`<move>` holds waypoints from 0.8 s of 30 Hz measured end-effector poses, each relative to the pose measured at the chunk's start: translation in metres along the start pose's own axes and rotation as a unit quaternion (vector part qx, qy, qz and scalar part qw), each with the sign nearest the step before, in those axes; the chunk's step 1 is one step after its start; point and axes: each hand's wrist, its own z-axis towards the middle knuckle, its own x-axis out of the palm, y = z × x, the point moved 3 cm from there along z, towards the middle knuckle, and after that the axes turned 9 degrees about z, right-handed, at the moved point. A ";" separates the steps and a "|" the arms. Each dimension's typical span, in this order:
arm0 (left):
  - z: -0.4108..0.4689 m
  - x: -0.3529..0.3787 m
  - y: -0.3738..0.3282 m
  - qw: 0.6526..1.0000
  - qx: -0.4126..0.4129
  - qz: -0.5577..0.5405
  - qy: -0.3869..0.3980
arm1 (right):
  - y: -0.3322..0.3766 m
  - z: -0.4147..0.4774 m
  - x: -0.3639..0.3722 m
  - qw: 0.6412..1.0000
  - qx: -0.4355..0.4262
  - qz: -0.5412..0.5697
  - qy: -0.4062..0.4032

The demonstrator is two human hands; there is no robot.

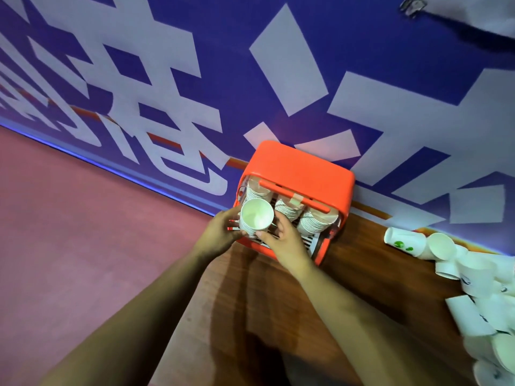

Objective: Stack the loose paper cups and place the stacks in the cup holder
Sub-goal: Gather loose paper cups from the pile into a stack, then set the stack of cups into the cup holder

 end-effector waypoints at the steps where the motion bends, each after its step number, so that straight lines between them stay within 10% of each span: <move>1: 0.002 0.001 0.002 1.000 -0.006 0.001 0.000 | -0.004 0.003 0.002 1.000 0.000 -0.011 0.002; 19: -0.022 0.005 0.012 0.993 -0.094 0.011 -0.069 | -0.009 -0.020 -0.013 0.994 0.042 -0.094 -0.046; 24: -0.049 0.031 -0.003 0.991 -0.094 0.095 0.030 | -0.016 -0.080 -0.094 0.968 0.067 -0.236 -0.048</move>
